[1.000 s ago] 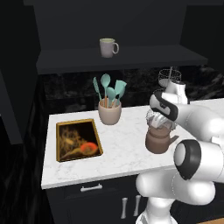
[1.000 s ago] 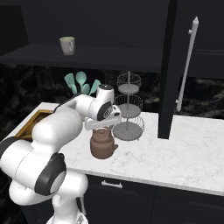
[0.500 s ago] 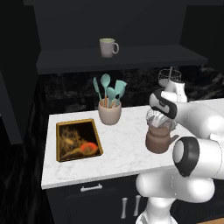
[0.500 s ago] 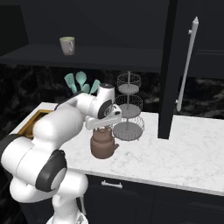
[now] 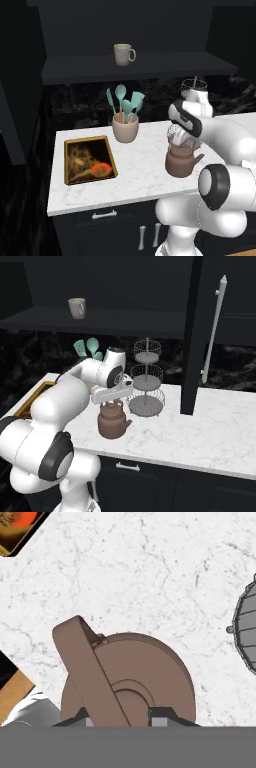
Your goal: Pick the kettle from the counter and place it on the tray. Then pick the mug from the cabinet and place it on the tray. Then close the cabinet doors.
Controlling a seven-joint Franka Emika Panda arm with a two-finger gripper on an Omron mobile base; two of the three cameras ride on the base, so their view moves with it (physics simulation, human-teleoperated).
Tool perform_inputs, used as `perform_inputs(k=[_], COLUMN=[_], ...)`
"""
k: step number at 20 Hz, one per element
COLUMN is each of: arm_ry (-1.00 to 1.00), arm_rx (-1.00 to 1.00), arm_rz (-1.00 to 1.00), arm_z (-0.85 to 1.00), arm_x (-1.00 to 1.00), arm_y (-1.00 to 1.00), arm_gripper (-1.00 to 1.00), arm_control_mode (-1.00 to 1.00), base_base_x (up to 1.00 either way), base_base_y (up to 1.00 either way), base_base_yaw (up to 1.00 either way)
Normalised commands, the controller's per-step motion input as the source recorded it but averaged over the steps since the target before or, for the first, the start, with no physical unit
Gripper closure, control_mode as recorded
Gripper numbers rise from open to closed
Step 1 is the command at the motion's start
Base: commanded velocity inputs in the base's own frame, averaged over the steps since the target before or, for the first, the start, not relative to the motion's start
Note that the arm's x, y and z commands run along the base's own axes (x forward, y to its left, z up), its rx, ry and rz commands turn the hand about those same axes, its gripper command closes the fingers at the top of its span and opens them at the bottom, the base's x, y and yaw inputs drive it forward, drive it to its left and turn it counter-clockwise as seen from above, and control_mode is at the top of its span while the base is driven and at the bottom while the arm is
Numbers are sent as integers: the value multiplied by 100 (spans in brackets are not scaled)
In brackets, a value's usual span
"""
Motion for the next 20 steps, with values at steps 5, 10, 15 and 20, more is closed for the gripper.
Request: perform_inputs(k=[5, 10, 15, 20], arm_ry=[4, 0, 0, 0], arm_rx=[0, 0, 2, 3], arm_rz=[15, 19, 19, 20], arm_z=[40, 28, 11, 3], arm_x=[-7, 1, 6, 8], arm_y=[46, 57, 65, 69], arm_gripper=[100, 100, 100, 100], arm_control_mode=[-100, -100, -100, -100], base_base_x=[0, 0, 0, 0], base_base_y=[0, 0, 0, 0], base_base_yaw=[0, 0, 0, 0])
